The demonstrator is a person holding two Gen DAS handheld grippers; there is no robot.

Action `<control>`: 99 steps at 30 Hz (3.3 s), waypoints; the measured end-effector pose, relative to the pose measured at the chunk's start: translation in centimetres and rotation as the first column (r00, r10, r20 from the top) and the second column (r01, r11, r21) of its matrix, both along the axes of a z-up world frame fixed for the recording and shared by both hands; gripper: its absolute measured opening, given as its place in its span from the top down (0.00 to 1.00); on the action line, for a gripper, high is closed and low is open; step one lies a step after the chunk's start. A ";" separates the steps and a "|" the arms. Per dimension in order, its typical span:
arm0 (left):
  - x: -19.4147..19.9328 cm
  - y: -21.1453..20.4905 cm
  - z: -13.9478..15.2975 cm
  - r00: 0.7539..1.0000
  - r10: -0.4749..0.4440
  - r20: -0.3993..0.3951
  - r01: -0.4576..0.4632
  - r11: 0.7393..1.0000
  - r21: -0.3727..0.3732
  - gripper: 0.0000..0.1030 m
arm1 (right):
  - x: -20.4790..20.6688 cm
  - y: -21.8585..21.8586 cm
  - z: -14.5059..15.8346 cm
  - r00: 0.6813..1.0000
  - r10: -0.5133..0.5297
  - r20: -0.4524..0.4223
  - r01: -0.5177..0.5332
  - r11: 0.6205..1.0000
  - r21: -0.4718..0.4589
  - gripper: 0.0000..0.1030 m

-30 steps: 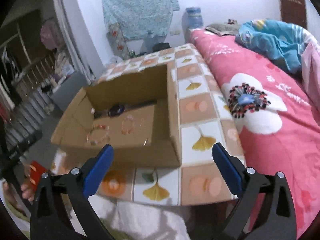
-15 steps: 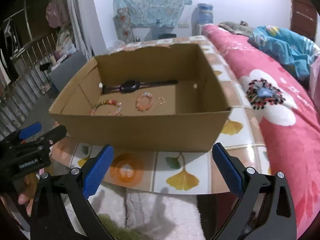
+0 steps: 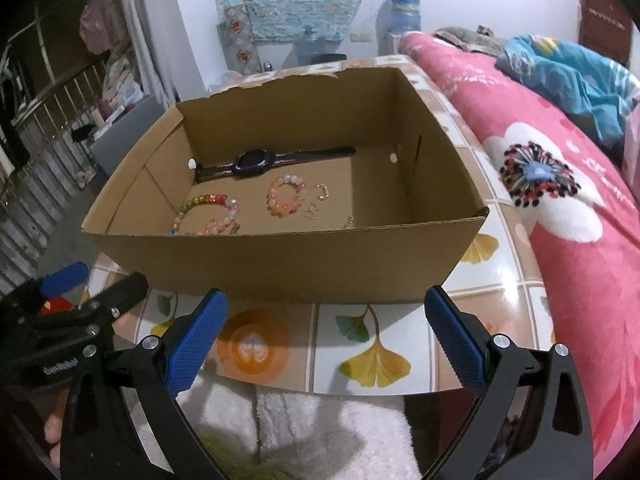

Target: Organize jewelry

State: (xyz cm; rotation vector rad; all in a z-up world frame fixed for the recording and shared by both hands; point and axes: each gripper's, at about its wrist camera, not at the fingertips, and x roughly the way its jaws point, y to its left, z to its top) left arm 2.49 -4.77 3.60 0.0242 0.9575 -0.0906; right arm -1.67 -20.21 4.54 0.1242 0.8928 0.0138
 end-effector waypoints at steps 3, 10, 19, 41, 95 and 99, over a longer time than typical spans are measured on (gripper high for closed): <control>0.0 -0.2 -0.1 1.000 0.002 0.000 -0.002 1.000 0.016 0.05 | 0.0 0.1 -0.1 1.000 0.003 -0.004 -0.003 1.000 -0.008 0.08; 0.2 -0.2 -0.3 1.000 0.013 -0.015 -0.012 1.000 0.019 0.05 | 0.3 0.0 -0.5 1.000 -0.004 -0.021 0.004 1.000 0.008 0.08; 0.4 -0.3 -0.4 1.000 0.014 -0.021 -0.014 1.000 0.023 0.05 | 0.5 0.0 -0.7 0.999 -0.009 -0.031 0.010 1.000 0.010 0.08; 0.5 -0.4 -0.6 0.999 0.015 -0.032 -0.015 1.000 0.022 0.05 | 0.8 -0.1 -0.8 0.999 -0.012 -0.047 0.013 1.000 0.009 0.08; 0.1 0.0 -0.6 0.999 0.022 -0.037 -0.021 0.999 0.027 0.05 | 1.0 -0.1 -0.9 0.998 -0.014 -0.056 0.015 1.000 0.015 0.08; 0.1 0.0 -0.6 0.999 0.022 -0.037 -0.021 0.999 0.027 0.05 | 1.0 -0.1 -0.9 0.998 -0.014 -0.055 0.015 1.000 0.015 0.08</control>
